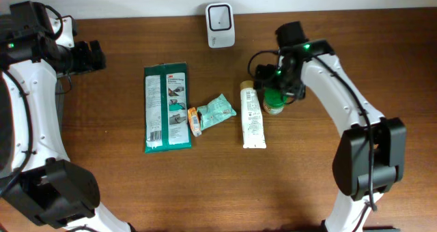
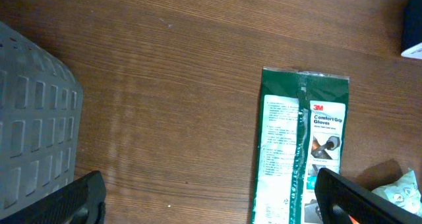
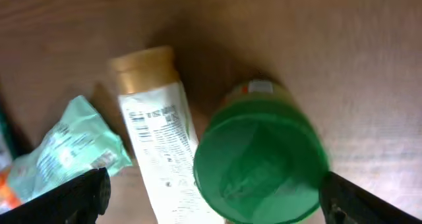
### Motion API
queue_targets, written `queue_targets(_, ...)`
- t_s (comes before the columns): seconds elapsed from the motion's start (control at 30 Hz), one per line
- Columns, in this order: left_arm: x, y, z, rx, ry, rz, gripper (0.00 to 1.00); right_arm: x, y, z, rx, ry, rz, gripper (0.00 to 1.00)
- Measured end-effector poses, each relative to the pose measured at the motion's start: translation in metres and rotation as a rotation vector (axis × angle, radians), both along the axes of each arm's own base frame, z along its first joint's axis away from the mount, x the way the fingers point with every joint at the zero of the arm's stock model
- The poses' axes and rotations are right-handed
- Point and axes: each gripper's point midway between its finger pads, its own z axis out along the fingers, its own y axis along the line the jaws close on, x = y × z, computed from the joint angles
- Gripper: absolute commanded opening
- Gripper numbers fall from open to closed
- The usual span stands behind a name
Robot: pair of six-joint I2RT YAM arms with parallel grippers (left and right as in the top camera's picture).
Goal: Scan the item barcode
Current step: 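Lower the right gripper and close it around the green-lidded jar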
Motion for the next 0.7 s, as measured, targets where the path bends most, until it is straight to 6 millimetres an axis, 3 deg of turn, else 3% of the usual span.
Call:
queue_targets(0.1,0.0,0.0,0.0,0.0,0.0,0.0,0.99,0.001,-0.007,-0.004,-0.06,-0.006,-0.125,0.99)
queue_targets(0.3,0.0,0.0,0.0,0.0,0.0,0.0,0.99,0.001,-0.019,-0.009,-0.102,-0.009,-0.194,0.98)
queue_targets(0.5,0.0,0.0,0.0,0.0,0.0,0.0,0.99,0.006,-0.01,-0.005,-0.078,-0.034,-0.062,0.98)
queue_targets(0.7,0.0,0.0,0.0,0.0,0.0,0.0,0.99,0.001,-0.003,0.017,-0.079,-0.026,0.119,0.98)
